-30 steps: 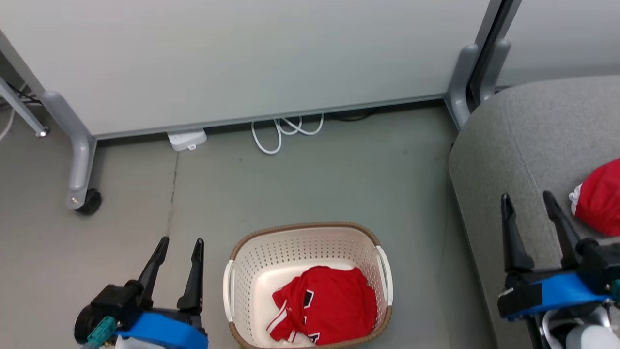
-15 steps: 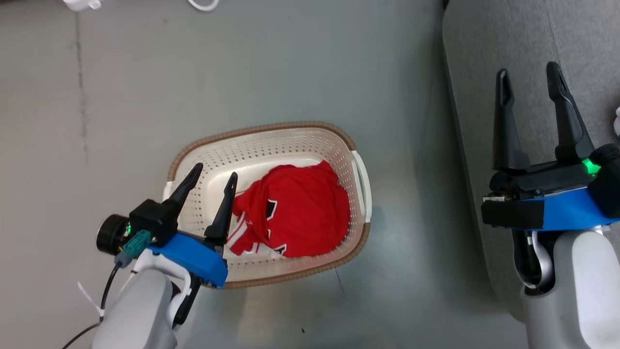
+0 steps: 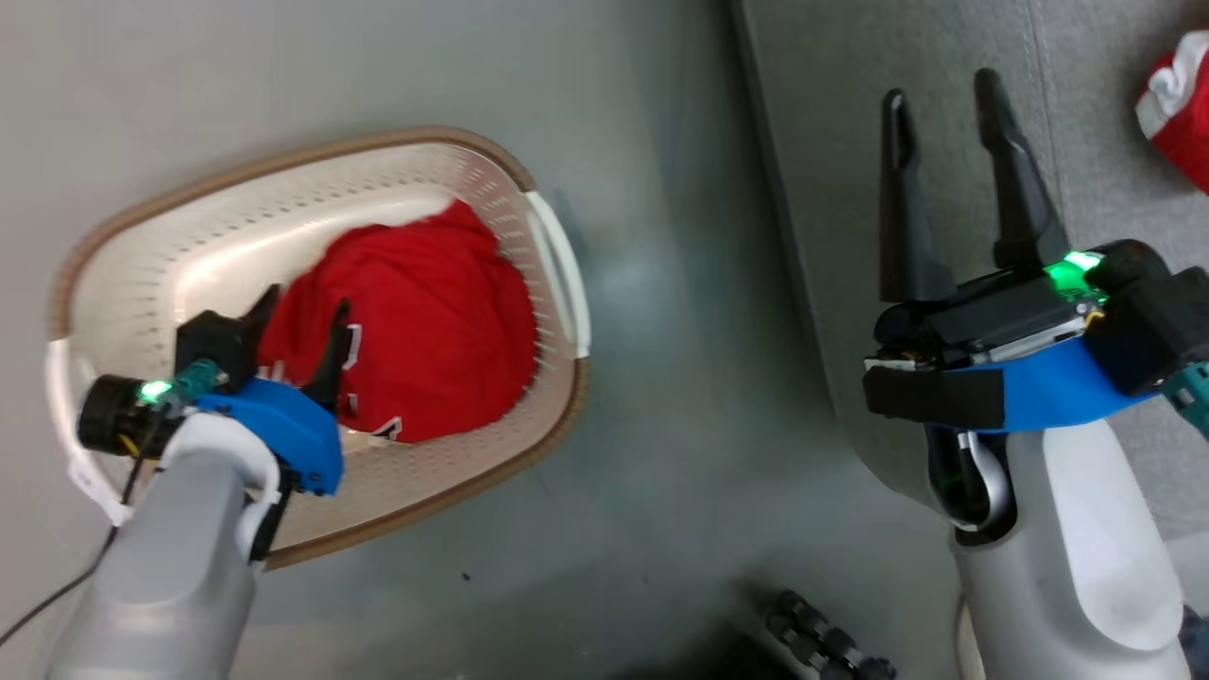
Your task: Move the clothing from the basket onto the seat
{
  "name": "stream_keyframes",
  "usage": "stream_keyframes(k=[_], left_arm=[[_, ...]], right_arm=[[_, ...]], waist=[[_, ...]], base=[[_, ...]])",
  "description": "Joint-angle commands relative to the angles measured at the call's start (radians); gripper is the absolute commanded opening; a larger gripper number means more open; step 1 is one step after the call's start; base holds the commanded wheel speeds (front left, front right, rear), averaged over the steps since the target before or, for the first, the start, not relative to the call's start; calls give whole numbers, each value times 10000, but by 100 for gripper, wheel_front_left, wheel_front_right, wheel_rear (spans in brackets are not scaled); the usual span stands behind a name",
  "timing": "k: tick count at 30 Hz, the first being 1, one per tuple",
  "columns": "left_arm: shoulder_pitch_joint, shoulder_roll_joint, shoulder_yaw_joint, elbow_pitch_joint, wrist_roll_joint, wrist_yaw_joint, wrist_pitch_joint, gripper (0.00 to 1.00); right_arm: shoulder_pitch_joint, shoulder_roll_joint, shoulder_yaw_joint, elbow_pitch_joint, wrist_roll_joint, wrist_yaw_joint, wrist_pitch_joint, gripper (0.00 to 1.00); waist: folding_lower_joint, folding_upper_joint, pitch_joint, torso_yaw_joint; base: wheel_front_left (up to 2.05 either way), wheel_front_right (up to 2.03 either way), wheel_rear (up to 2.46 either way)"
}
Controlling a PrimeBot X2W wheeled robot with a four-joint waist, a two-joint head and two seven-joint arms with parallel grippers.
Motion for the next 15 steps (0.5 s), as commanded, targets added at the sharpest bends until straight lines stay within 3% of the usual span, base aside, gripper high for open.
stream_keyframes(k=[1,9,15], left_arm=[[-328,253,143,297,19,234,144,100],[-790,795,373,1280,33,1029,789,100],[-1023,721,375,1690,-101,1368,1542,100]], right_arm=[[-263,46,154,113,216,-4,-111,100],[-550,46,666,489,931,-3,-269,100],[-444,44,645,346,1203,-3,-270,100]], waist=[[-3,0,803,-795],[-3,0,1350,-1396],[-3,0,1418,-1439]], base=[[0,0,0],[0,0,0],[0,0,0]])
